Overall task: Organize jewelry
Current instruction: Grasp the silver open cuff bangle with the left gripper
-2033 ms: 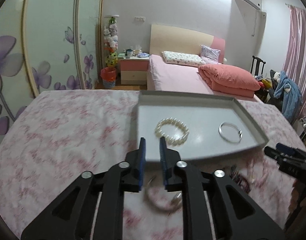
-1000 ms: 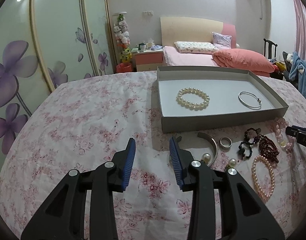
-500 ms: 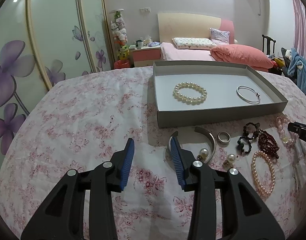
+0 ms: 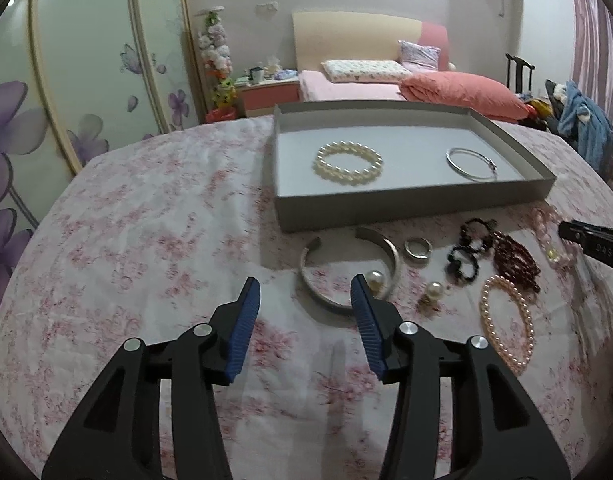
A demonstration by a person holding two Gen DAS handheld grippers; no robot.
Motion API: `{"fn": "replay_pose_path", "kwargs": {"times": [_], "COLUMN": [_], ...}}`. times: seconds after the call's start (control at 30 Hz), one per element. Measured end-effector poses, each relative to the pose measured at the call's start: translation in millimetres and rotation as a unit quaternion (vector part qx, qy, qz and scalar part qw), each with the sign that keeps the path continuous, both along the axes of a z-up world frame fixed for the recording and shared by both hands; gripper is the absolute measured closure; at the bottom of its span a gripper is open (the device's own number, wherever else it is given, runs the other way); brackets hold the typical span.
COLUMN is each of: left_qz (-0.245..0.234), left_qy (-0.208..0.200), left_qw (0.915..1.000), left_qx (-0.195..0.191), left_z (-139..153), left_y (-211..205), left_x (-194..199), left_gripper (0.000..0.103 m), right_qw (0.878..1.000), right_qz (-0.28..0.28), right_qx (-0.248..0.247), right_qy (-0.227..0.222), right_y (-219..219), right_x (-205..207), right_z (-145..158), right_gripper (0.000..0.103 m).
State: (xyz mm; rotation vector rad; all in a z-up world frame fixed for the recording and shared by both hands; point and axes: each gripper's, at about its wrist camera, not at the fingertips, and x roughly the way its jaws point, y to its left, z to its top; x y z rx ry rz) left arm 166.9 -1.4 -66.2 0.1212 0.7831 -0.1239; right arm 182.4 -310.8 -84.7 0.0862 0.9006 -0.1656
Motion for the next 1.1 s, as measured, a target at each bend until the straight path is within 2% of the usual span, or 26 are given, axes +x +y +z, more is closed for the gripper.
{"fn": "replay_pose_path", "kwargs": {"times": [0.17, 0.23, 0.3, 0.4, 0.6, 1.1], "left_qz": [0.006, 0.004, 0.000, -0.007, -0.008, 0.010], "left_qy": [0.009, 0.011, 0.010, 0.018, 0.052, 0.062], "left_qw": [0.9998, 0.9996, 0.9997, 0.9997, 0.9984, 0.9979], "left_qx": [-0.016, -0.024, -0.024, -0.017, -0.019, -0.016], "left_z": [-1, -1, 0, -3, -13, -15], "left_y": [-1, -2, -8, -16, -23, -27], "left_x": [5, 5, 5, 9, 22, 35], "left_gripper": [0.054, 0.048, 0.038, 0.035, 0.035, 0.036], "right_qw": [1.000, 1.000, 1.000, 1.000, 1.000, 1.000], "right_qz": [0.001, 0.001, 0.002, 0.004, 0.007, 0.007], "right_qx": [0.002, 0.003, 0.003, 0.004, 0.006, 0.006], "right_qy": [0.000, 0.000, 0.000, 0.000, 0.000, 0.000], "right_y": [1, 1, 1, 1, -1, 0], "right_x": [0, 0, 0, 0, 1, 1], "right_z": [0, 0, 1, 1, 1, 0], "right_gripper": [0.079, 0.079, 0.079, 0.079, 0.079, 0.079]}}
